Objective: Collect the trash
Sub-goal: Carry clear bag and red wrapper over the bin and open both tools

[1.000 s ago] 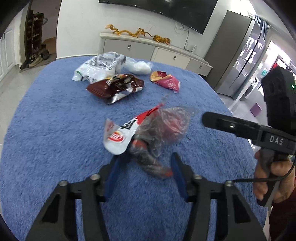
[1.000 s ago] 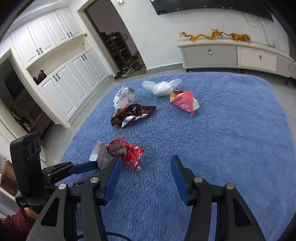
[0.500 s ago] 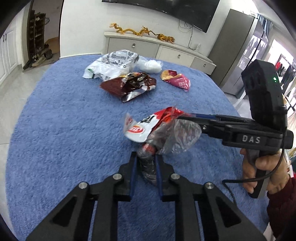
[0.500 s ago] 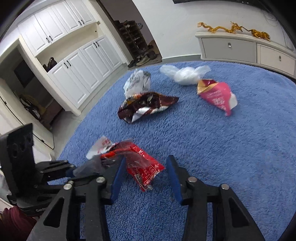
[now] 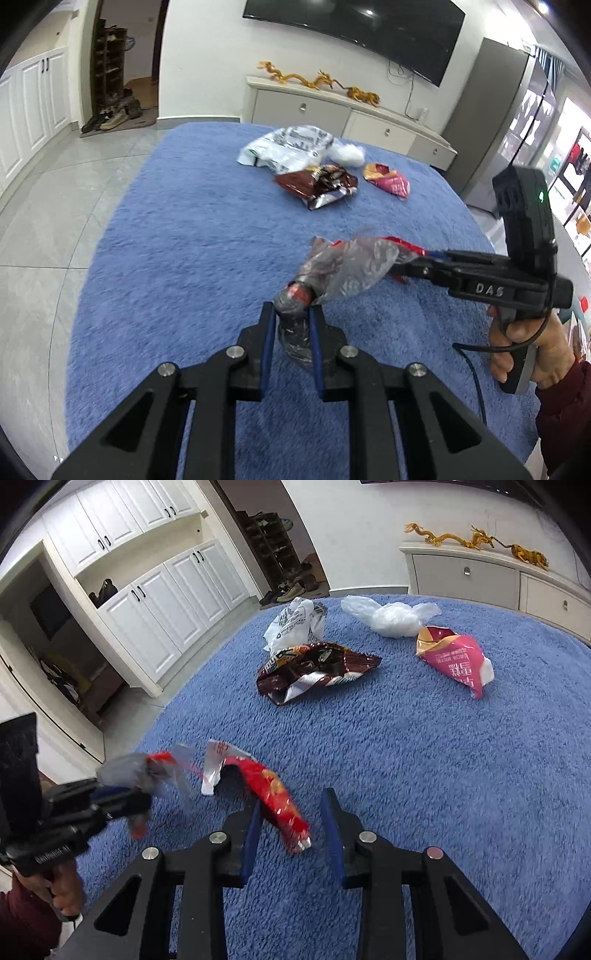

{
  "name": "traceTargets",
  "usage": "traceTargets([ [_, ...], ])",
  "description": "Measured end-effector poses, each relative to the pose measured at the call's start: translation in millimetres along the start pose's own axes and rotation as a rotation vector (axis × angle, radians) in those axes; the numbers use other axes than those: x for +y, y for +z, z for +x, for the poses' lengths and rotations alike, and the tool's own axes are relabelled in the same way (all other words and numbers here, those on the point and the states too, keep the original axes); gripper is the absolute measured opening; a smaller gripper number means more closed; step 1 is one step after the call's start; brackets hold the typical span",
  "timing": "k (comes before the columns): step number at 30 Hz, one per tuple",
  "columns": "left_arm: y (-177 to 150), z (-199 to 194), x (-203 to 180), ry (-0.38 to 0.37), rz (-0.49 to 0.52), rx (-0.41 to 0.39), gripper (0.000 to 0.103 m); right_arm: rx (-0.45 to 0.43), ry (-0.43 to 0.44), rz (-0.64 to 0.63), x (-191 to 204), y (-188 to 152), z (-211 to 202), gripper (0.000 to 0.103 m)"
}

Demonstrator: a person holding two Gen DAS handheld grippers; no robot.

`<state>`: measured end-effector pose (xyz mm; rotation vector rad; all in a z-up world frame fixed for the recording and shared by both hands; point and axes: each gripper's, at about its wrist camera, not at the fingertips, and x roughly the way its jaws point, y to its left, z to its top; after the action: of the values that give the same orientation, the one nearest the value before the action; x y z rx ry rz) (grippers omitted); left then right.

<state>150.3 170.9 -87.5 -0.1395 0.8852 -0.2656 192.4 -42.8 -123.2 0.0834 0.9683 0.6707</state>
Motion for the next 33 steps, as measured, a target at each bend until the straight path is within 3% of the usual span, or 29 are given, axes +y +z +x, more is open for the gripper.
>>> traceTargets([
  [1, -1.1, -3.8, 0.7, 0.003, -0.002, -0.005, 0.017, 0.005, -0.018, -0.01, 2.6, -2.7, -0.8, 0.014],
  [4, -5.0, -16.2, -0.9, 0.005, -0.002, -0.017, 0.017, -0.01, -0.036, -0.01, 6.9, -6.8, -5.9, 0.007],
  [9, -8.5, -35.5, -14.8, -0.005, 0.019, -0.042, 0.016, -0.063, -0.044, 0.019, 10.8, -16.6, -29.7, 0.006],
  [15, -10.8, -54.8, -45.9, -0.036, 0.068, -0.075, 0.016, -0.174, -0.056, 0.092, 9.0, -46.5, -88.3, 0.006],
  [24, -18.8, -72.0, -116.3, -0.123, 0.179, -0.094, 0.016, -0.322, -0.148, 0.193, -1.5, -117.6, -202.5, 0.005],
  [33, -24.6, -68.1, -215.8, -0.244, 0.316, -0.081, 0.016, -0.428, -0.31, 0.361, -30.9, -221.0, -302.2, 0.005],
])
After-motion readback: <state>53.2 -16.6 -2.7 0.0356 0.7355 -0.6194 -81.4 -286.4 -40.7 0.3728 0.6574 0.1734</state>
